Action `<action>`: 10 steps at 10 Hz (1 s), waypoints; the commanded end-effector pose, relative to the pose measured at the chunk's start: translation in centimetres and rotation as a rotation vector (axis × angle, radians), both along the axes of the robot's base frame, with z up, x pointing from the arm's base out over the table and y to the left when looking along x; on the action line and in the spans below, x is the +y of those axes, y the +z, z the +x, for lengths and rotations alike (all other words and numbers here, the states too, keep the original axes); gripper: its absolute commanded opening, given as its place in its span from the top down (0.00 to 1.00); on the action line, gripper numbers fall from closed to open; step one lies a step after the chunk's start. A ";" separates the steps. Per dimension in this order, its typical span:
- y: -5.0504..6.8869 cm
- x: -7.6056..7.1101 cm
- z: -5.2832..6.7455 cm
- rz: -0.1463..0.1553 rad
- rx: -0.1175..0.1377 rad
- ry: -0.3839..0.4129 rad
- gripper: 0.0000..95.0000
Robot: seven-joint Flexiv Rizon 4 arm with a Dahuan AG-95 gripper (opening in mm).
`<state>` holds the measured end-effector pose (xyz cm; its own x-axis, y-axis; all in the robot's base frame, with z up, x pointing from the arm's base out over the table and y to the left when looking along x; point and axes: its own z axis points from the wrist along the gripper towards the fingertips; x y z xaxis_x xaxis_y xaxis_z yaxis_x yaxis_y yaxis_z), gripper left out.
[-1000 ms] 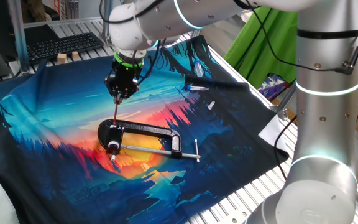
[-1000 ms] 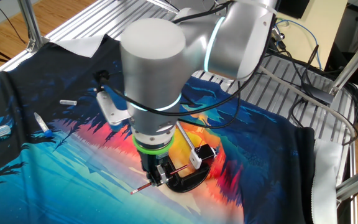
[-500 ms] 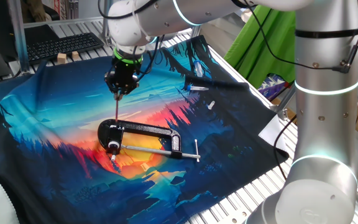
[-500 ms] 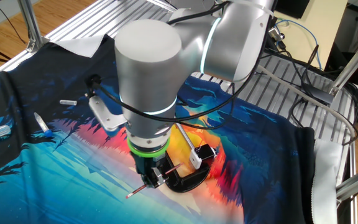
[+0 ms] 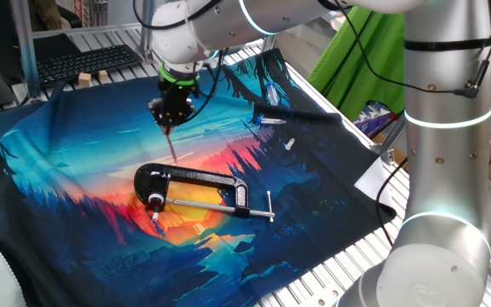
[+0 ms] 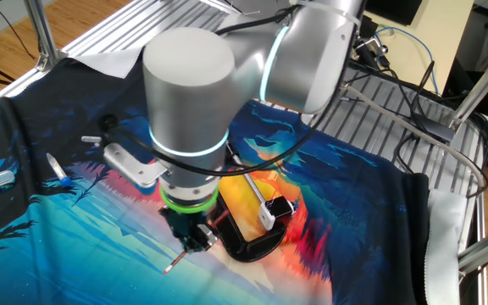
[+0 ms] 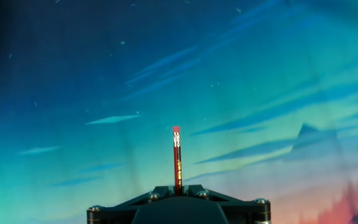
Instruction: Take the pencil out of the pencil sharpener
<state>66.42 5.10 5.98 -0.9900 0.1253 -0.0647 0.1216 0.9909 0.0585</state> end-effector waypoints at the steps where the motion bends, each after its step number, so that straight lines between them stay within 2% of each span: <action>1: 0.0 -2.3 0.3 -0.012 -0.004 0.136 1.00; 4: -0.3 -4.2 -0.2 -0.019 -0.003 0.215 1.00; 6: 0.0 -4.7 -0.3 -0.020 0.006 0.211 1.00; 7: 0.2 -4.9 -0.4 -0.022 0.013 0.215 0.80; 9: 0.2 -4.9 -0.5 -0.027 0.018 0.214 0.80; 10: 0.2 -4.8 -0.7 -0.039 0.019 0.209 0.60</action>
